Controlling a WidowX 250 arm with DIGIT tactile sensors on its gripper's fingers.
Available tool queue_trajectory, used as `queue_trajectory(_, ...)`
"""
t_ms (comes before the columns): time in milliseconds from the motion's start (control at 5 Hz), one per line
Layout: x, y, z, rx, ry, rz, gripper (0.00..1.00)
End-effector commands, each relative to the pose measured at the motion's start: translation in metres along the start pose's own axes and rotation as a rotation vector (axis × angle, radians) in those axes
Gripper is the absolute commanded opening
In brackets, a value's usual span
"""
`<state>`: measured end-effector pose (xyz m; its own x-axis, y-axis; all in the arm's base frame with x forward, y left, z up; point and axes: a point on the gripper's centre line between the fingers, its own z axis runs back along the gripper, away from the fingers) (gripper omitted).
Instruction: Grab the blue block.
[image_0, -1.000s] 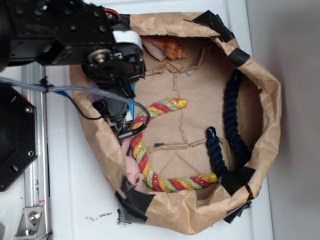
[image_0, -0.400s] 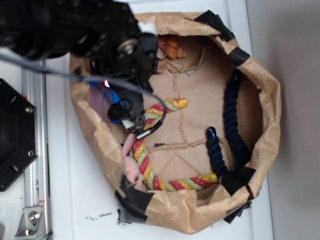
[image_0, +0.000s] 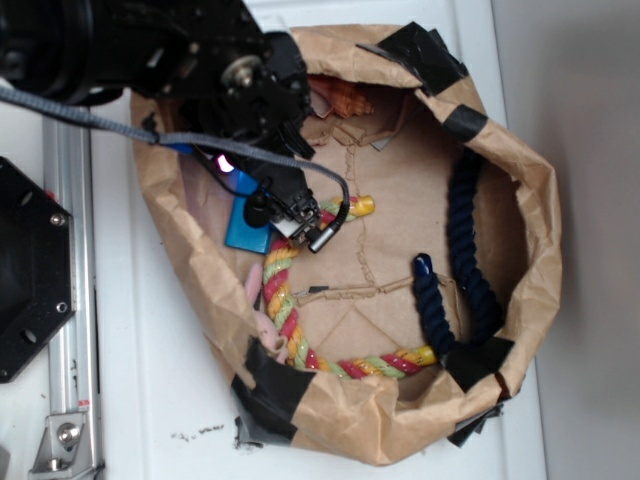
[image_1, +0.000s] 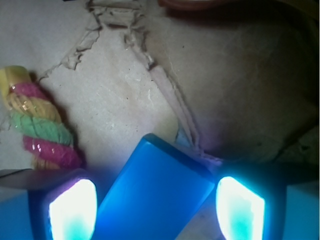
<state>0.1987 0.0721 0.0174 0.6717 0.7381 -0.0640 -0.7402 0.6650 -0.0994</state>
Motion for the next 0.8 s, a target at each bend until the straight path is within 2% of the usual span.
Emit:
queue_trajectory(0, -0.009, -0.01, -0.02, 0.034, 0.008, 0.022, 1.0)
queue_trajectory(200, -0.01, -0.013, -0.025, 0.053, 0.011, 0.019, 1.0)
queue_trajectory(400, -0.009, -0.018, -0.028, 0.021, 0.036, 0.039, 1.0)
queue_trajectory(600, -0.01, -0.022, -0.029, -0.003, 0.088, 0.127, 1.0)
